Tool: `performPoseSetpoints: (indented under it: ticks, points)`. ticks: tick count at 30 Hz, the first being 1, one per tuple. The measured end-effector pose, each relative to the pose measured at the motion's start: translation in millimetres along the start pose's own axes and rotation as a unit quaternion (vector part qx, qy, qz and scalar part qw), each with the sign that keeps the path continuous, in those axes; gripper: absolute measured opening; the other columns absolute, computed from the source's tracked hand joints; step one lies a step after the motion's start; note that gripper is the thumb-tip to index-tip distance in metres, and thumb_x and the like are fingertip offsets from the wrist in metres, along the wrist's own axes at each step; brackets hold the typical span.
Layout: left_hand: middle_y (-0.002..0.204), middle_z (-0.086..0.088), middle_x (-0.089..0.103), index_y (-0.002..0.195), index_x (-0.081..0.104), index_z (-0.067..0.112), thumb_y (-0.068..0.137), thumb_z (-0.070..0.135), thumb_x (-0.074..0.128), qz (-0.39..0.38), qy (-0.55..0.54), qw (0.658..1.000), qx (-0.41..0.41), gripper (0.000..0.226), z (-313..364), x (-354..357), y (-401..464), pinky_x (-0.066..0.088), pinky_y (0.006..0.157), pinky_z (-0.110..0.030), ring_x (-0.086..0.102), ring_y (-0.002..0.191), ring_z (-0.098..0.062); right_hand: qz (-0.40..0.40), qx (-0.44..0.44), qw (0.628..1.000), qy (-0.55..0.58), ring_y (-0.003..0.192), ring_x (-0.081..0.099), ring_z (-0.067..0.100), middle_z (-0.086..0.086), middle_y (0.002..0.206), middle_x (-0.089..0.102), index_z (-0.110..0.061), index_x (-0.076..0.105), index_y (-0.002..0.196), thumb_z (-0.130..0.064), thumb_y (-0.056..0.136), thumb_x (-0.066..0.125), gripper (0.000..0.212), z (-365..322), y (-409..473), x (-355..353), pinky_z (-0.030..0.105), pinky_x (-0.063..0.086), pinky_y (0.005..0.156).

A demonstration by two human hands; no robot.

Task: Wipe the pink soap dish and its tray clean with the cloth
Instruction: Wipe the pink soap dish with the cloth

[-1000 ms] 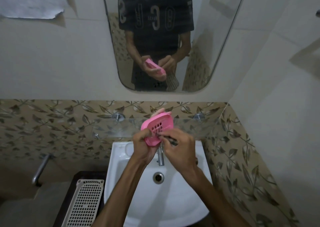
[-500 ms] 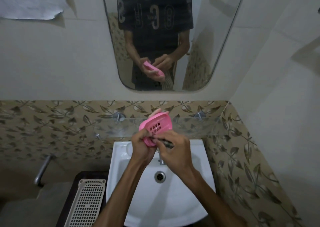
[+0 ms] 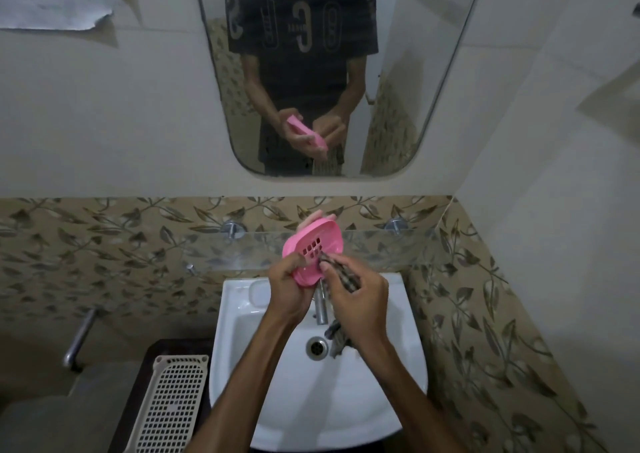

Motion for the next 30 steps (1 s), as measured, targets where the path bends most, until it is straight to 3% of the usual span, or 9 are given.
performPoseSetpoints:
  ticks: [4, 7, 12, 15, 17, 20, 24, 27, 30]
  points:
    - [0.131, -0.008, 0.070, 0.139, 0.059, 0.013, 0.063, 0.011, 0.062, -0.023, 0.053, 0.998, 0.009, 0.077, -1, 12, -6, 0.058, 0.080, -0.028, 0.067, 0.107, -0.021, 0.030, 0.062, 0.997, 0.025, 0.101, 0.070, -0.001, -0.009, 0.109, 0.073, -0.020, 0.078, 0.114, -0.011, 0.091, 0.079, 0.025, 19, 1, -2, 0.015, 0.058, 0.087]
    - [0.136, -0.010, 0.065, 0.140, 0.060, 0.019, 0.067, 0.024, 0.070, -0.018, 0.119, 0.993, 0.005, 0.074, -1, 15, -9, 0.057, 0.087, -0.033, 0.065, 0.116, -0.025, 0.061, 0.127, 0.989, 0.053, 0.099, 0.070, 0.002, -0.007, 0.110, 0.070, -0.027, 0.080, 0.107, -0.013, 0.090, 0.081, 0.022, 36, -1, -4, 0.014, 0.057, 0.083]
    - [0.146, -0.027, 0.050, 0.143, 0.051, 0.007, 0.064, 0.025, 0.062, -0.031, 0.139, 0.990, 0.016, 0.081, -1, 16, -11, 0.047, 0.095, -0.047, 0.054, 0.122, -0.038, -0.007, 0.332, 0.894, 0.300, 0.090, 0.079, 0.016, 0.004, 0.096, 0.082, -0.020, 0.082, 0.096, -0.008, 0.089, 0.080, 0.015, 66, -1, 15, 0.022, 0.061, 0.073]
    - [0.147, -0.026, 0.052, 0.142, 0.052, 0.005, 0.061, 0.022, 0.061, -0.043, 0.120, 0.992, -0.002, 0.083, -1, 13, -10, 0.045, 0.097, -0.047, 0.054, 0.125, -0.037, -0.008, 0.372, 0.867, 0.332, 0.079, 0.079, 0.018, 0.011, 0.091, 0.082, -0.013, 0.083, 0.092, -0.004, 0.085, 0.081, 0.011, 68, -1, 17, 0.022, 0.060, 0.065]
    - [0.148, -0.024, 0.053, 0.144, 0.052, 0.006, 0.058, 0.019, 0.061, -0.065, 0.110, 0.991, -0.026, 0.088, 1, 14, -7, 0.048, 0.089, -0.043, 0.055, 0.123, -0.034, 0.006, 0.386, 0.856, 0.343, 0.074, 0.078, 0.018, 0.013, 0.088, 0.082, -0.009, 0.083, 0.090, -0.001, 0.083, 0.081, 0.010, 69, -1, 16, 0.022, 0.060, 0.062]
    - [0.139, -0.026, 0.060, 0.146, 0.049, 0.000, 0.053, 0.013, 0.059, -0.079, 0.055, 0.993, -0.075, 0.094, 4, 7, -4, 0.057, 0.084, -0.038, 0.061, 0.117, -0.032, 0.007, 0.327, 0.911, 0.251, 0.075, 0.077, 0.017, 0.003, 0.083, 0.082, -0.013, 0.081, 0.090, -0.005, 0.085, 0.083, 0.010, 64, 10, 7, 0.020, 0.059, 0.063]
    - [0.121, -0.029, 0.063, 0.126, 0.066, -0.003, 0.050, 0.011, 0.058, -0.068, -0.026, 0.992, -0.103, 0.078, 6, -3, -5, 0.060, 0.090, -0.051, 0.063, 0.110, -0.039, -0.036, 0.108, 0.993, 0.016, 0.081, 0.074, 0.005, -0.008, 0.093, 0.078, -0.021, 0.081, 0.101, -0.017, 0.090, 0.081, 0.012, 25, 33, -3, 0.022, 0.062, 0.072]
    - [0.115, -0.027, 0.067, 0.120, 0.069, -0.002, 0.049, 0.009, 0.052, -0.045, -0.087, 0.992, -0.075, 0.074, 11, -8, -7, 0.058, 0.091, -0.053, 0.064, 0.106, -0.041, -0.024, -0.052, 0.992, -0.115, 0.089, 0.063, 0.002, -0.002, 0.114, 0.062, -0.017, 0.079, 0.109, -0.021, 0.092, 0.079, 0.018, -8, 36, -7, 0.007, 0.055, 0.075]
    - [0.100, -0.022, 0.063, 0.104, 0.069, -0.002, 0.049, 0.012, 0.052, 0.002, -0.150, 0.987, -0.061, 0.059, 11, -14, -10, 0.053, 0.080, -0.040, 0.061, 0.090, -0.034, -0.102, -0.138, 0.975, -0.141, 0.087, 0.062, 0.006, -0.002, 0.111, 0.063, -0.018, 0.078, 0.114, -0.023, 0.095, 0.073, 0.020, -30, 14, 14, 0.019, 0.058, 0.071]
Point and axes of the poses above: each hand's wrist, its own y-axis towards the middle knuckle, its own x-axis out of the palm, z = x × y, the point moved 9 cm from there along y, towards the middle knuckle
